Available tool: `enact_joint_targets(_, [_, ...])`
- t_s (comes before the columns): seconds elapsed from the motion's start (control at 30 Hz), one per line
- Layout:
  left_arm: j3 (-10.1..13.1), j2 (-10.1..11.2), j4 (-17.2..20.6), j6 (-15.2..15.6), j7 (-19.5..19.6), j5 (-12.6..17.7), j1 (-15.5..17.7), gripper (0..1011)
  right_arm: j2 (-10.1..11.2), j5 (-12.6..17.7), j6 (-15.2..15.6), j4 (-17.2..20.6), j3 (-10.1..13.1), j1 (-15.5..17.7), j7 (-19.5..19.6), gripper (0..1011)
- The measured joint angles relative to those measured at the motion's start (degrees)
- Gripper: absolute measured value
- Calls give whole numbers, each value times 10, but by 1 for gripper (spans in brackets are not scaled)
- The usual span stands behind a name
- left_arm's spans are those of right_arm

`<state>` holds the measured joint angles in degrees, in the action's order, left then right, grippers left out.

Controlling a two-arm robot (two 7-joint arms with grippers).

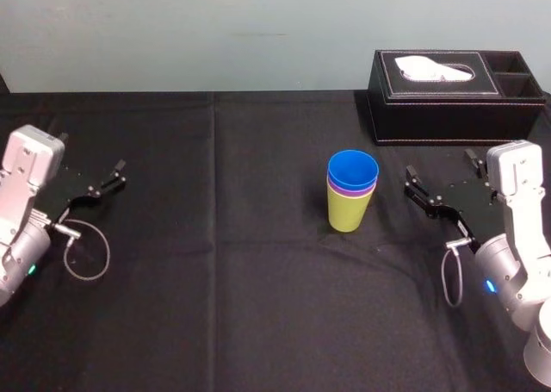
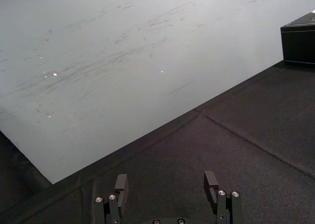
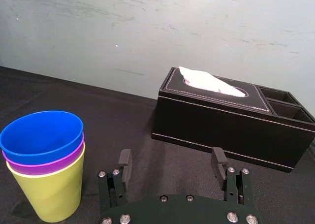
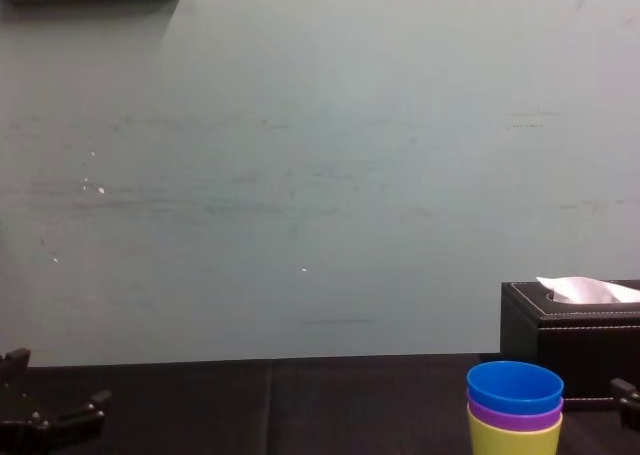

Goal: Stack the three plastic cups sequentially using one hand.

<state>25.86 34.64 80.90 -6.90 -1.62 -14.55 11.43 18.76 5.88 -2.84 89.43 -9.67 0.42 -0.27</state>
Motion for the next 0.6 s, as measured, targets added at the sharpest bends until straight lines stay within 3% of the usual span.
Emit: enact_joint_targets(0.6, [0,0,0,0,0,0,0,1011,0,0,0,0,0,0,1,1003])
